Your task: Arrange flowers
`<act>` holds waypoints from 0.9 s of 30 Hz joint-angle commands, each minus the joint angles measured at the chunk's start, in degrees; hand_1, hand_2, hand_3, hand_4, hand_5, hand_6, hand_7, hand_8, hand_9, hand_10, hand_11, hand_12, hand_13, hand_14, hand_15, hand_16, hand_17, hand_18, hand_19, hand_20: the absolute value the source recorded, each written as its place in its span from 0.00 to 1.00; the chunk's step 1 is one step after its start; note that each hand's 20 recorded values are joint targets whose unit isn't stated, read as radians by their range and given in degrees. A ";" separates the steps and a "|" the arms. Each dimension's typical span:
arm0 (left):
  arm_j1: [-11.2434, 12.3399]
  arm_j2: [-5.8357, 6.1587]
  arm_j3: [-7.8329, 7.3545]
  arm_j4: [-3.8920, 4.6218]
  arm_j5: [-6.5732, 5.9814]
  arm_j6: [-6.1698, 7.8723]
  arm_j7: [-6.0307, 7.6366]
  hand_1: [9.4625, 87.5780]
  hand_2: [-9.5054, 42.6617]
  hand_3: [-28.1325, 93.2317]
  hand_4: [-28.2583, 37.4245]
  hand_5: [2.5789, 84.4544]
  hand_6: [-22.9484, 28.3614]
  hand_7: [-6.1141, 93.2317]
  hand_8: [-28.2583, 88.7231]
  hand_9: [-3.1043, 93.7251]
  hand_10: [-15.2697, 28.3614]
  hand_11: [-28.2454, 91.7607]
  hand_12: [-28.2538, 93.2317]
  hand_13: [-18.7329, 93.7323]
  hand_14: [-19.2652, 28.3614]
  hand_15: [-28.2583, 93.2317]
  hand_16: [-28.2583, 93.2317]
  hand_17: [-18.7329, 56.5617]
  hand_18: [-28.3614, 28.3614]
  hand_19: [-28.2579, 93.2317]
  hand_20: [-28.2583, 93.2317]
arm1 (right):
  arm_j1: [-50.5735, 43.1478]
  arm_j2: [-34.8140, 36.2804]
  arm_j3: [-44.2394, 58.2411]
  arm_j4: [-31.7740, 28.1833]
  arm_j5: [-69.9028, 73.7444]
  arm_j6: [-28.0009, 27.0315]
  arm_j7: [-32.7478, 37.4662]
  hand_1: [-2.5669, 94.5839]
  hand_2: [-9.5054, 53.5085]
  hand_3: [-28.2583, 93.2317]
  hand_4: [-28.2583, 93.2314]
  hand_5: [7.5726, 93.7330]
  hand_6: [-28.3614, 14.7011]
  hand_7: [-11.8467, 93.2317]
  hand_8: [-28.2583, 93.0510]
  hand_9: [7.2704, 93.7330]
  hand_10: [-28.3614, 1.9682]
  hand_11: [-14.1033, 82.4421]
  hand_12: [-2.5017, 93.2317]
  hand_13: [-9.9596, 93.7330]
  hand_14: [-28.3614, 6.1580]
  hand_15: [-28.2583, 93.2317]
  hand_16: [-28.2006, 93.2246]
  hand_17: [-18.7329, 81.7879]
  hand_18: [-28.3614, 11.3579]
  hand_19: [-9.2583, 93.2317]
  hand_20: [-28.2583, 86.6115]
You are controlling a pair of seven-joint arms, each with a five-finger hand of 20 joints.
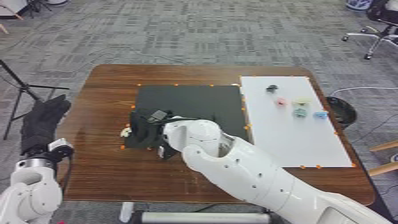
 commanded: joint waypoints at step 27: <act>-0.47 -1.53 -1.38 0.11 1.91 -1.72 -0.90 0.09 0.59 0.77 0.00 0.61 0.51 0.19 0.18 0.55 0.68 0.38 0.34 0.51 0.75 0.37 0.24 0.30 0.69 0.30 0.36 | -1.31 -3.68 7.71 2.66 -7.06 -15.25 -15.21 0.29 0.31 0.76 0.14 0.41 0.50 0.14 0.19 0.34 0.59 0.18 0.09 0.83 0.54 0.71 0.48 0.66 0.26 0.95 0.66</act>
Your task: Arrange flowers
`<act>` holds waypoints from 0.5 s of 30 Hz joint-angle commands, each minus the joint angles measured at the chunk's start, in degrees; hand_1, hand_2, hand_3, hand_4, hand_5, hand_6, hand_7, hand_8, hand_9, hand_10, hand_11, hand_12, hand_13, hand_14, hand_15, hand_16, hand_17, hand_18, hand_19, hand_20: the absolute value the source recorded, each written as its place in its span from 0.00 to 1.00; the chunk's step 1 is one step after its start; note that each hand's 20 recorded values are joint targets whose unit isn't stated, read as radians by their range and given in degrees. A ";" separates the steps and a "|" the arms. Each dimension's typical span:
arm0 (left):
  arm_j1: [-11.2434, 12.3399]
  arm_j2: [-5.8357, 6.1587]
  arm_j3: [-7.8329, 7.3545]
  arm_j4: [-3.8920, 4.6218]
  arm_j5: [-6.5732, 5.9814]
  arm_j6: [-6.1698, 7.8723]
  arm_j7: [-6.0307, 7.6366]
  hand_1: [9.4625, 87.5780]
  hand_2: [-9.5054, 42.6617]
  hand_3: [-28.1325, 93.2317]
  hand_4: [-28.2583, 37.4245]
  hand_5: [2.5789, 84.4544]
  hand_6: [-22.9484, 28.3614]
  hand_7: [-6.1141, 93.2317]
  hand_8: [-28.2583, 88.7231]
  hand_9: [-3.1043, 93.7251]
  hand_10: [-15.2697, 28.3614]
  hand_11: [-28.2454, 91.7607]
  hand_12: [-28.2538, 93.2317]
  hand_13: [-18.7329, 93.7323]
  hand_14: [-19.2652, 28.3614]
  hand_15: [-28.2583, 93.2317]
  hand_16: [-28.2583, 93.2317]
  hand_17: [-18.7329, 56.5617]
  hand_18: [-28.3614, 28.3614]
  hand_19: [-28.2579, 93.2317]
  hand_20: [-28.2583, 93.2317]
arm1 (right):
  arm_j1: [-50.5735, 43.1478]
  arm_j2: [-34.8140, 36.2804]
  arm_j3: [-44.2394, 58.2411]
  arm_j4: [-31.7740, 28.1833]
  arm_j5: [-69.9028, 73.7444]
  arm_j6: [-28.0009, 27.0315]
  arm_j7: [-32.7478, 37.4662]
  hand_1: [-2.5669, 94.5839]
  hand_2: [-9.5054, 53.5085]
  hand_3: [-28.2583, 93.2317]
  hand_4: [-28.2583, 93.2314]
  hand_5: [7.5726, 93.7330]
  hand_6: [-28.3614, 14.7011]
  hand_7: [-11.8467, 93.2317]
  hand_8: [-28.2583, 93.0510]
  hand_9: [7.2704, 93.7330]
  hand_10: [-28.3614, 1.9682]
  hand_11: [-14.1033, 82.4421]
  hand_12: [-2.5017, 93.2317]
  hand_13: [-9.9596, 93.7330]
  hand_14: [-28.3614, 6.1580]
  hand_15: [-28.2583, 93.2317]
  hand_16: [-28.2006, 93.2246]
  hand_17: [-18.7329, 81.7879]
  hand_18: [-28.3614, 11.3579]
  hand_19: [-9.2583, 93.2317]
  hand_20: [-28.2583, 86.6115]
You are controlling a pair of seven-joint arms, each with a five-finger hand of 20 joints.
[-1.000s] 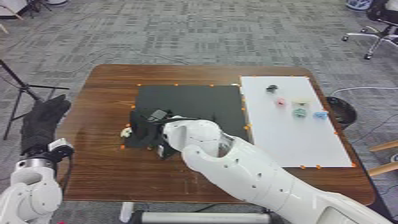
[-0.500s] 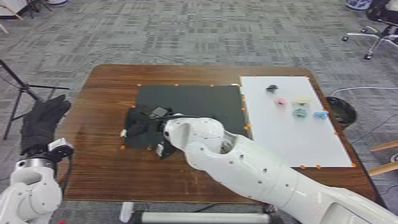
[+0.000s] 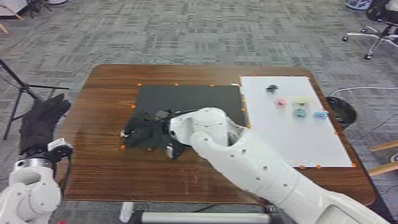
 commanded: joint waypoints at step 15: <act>-0.34 -1.16 -0.71 0.08 0.96 -1.15 -0.78 0.11 0.60 0.77 0.00 0.63 0.56 0.15 0.19 0.55 0.74 0.39 0.33 0.51 0.83 0.39 0.23 0.29 0.71 0.31 0.35 | -0.92 -3.75 1.63 2.36 -6.04 -3.41 -1.75 0.33 0.32 0.71 0.14 0.37 0.52 0.12 0.19 0.31 0.69 0.17 0.09 0.82 0.54 0.75 0.46 0.67 0.25 0.98 0.65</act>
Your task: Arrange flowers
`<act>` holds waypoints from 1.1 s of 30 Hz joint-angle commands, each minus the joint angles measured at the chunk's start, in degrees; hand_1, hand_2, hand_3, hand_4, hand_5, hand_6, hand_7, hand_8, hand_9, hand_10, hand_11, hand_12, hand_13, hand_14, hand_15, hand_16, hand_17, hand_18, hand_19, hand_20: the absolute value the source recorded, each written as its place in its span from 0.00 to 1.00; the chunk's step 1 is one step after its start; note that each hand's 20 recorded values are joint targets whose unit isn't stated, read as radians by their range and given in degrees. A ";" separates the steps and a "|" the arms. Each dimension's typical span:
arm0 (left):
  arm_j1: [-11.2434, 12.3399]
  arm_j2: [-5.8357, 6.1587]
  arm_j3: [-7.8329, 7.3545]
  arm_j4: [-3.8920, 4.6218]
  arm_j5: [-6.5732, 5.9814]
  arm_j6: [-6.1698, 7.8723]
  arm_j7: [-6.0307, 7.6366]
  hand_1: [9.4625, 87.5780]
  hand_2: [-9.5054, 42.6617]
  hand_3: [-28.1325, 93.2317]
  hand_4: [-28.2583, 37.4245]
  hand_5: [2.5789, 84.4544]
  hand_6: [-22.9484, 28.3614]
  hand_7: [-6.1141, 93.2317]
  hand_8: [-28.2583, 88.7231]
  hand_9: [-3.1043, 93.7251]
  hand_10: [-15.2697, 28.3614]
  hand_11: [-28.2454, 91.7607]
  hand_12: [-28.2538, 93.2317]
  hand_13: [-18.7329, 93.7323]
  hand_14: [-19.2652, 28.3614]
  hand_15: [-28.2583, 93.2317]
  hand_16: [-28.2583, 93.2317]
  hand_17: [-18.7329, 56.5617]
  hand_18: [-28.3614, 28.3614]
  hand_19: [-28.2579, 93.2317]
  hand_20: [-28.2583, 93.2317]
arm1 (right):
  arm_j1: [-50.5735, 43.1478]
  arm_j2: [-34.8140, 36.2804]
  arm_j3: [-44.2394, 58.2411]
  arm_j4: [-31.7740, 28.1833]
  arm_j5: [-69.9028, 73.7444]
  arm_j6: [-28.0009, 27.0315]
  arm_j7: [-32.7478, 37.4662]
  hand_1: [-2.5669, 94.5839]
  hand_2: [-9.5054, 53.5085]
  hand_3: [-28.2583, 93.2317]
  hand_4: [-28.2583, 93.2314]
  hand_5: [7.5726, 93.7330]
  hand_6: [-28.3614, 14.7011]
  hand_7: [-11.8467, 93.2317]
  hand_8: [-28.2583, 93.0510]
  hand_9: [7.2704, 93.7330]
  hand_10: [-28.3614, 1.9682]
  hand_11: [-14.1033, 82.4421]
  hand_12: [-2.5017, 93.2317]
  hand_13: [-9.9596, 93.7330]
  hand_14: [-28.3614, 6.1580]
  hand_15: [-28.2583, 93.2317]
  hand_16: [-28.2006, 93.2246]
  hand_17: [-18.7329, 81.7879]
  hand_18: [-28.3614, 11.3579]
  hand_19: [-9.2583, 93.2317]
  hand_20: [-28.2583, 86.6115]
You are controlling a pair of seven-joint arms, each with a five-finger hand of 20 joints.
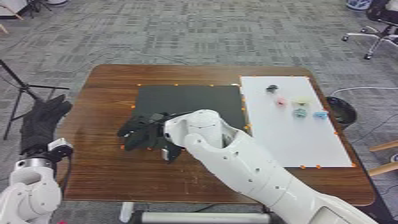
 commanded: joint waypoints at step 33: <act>-0.08 -0.38 -0.20 0.06 0.14 -0.54 -0.28 0.10 0.59 0.78 0.00 0.62 0.57 0.15 0.19 0.54 0.74 0.39 0.32 0.50 0.82 0.38 0.23 0.29 0.71 0.31 0.35 | 7.31 6.44 -4.13 -2.86 1.35 -2.76 2.86 0.32 0.31 0.69 0.16 0.41 0.53 0.15 0.19 0.35 0.64 0.19 0.10 0.84 0.57 0.76 0.46 0.69 0.24 1.00 0.65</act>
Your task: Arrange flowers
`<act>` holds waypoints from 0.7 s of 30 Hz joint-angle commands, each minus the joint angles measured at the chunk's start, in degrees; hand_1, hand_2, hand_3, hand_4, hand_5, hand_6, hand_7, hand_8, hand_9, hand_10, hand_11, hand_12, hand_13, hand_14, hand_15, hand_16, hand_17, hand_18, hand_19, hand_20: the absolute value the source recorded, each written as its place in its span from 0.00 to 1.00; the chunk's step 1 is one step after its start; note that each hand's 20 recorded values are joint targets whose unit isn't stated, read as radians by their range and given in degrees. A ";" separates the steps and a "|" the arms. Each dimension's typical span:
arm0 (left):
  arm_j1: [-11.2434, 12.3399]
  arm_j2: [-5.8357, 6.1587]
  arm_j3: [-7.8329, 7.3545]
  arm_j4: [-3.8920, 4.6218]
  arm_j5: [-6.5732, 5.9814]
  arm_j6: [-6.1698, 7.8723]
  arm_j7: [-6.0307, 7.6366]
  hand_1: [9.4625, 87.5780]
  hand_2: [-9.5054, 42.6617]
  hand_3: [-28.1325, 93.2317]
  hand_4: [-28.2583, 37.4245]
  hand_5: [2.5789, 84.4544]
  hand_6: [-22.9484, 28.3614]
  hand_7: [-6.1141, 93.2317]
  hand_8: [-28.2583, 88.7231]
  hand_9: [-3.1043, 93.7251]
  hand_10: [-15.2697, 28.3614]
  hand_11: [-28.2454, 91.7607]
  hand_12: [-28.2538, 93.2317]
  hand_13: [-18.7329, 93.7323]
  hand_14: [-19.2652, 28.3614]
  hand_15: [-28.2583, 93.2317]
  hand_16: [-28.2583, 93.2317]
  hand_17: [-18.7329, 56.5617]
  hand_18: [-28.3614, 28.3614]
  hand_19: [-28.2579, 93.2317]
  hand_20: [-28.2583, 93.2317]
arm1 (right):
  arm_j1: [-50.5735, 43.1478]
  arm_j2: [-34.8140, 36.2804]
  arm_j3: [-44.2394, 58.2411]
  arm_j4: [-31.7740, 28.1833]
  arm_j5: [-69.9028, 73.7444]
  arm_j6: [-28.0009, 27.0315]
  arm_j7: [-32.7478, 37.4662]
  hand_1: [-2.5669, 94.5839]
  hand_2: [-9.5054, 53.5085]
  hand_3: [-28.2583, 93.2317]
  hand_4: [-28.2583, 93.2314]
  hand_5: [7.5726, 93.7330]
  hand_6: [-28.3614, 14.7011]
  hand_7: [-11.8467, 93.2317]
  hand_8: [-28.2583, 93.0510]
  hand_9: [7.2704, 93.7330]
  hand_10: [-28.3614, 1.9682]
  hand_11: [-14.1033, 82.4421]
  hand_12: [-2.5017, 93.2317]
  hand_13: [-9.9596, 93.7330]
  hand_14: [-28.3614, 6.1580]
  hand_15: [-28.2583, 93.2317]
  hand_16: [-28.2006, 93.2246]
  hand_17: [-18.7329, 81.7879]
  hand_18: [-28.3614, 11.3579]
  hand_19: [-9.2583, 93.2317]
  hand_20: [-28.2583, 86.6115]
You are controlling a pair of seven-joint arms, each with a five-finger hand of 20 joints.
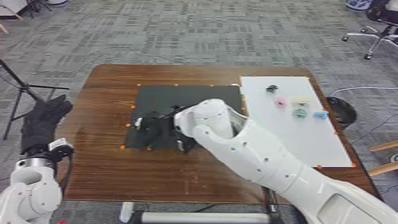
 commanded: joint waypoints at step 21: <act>0.01 -0.44 -0.36 0.05 0.11 -0.33 -0.22 0.16 0.49 0.78 0.00 0.60 0.53 0.18 0.18 0.55 0.70 0.40 0.34 0.52 0.79 0.40 0.24 0.30 0.72 0.34 0.37 | 1.01 27.10 6.36 -26.33 21.65 31.02 6.32 0.35 0.13 0.76 0.13 0.54 0.58 0.24 0.18 0.51 0.48 0.22 0.18 0.75 0.43 0.63 0.46 0.54 0.18 0.81 0.65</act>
